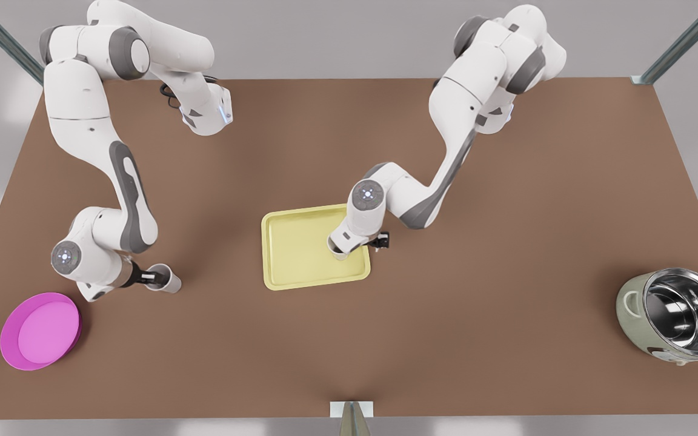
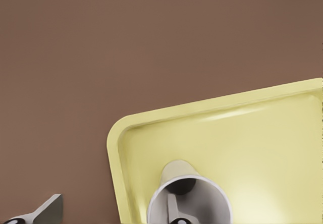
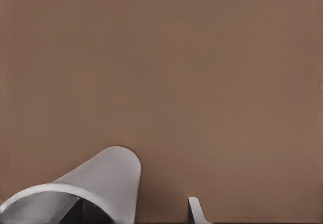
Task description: Use the left arm to pick up the white IKEA cup from the tray and place it on the middle-left position; use the right arm to pick up the white IKEA cup from the tray and place it on the middle-right position
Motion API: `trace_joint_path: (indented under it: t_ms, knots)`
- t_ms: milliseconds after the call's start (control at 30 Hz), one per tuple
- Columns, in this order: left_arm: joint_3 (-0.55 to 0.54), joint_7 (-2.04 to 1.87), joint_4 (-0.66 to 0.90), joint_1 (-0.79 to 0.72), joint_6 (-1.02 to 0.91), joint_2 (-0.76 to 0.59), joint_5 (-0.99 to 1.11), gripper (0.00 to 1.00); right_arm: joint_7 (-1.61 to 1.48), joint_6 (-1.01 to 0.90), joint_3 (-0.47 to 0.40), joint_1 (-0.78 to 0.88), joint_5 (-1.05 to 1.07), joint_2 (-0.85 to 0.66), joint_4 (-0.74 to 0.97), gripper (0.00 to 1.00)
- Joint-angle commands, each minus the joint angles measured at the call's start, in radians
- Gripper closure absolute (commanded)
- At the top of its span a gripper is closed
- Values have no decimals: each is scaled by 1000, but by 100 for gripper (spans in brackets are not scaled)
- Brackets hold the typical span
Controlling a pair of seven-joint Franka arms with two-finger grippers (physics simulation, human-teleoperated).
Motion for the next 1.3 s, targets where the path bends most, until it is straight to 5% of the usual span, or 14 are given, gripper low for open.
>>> trace_joint_path:
  t_ms: [0,267,333,400,500,600,800,900,1267]
  knots:
    - [-2,-235,1,-4,98,18,-3,0,-194,-129,0,1,46,-27,16,2]
    - [-3,-249,4,-35,141,102,5,0,-79,-558,14,9,-42,-302,94,0]
    - [-3,-251,12,-34,140,94,-5,58,-34,-697,24,11,-45,-337,189,0]
    - [-5,-264,16,-35,127,88,-6,82,55,-765,49,11,-46,-335,303,0]
    - [-5,-264,18,-34,120,87,-6,100,3,-733,47,15,-62,-414,236,0]
    - [-3,-264,18,-32,117,81,-6,100,-2,-553,46,15,-60,-497,42,0]
    - [1,-249,54,61,-44,-16,-8,100,-2,-559,46,12,-60,-477,50,0]
    - [0,-18,48,238,-133,-39,-9,100,-2,-558,44,12,-60,-467,51,0]
    - [5,621,15,516,-31,-7,66,100,-2,-554,46,15,-62,-441,56,0]
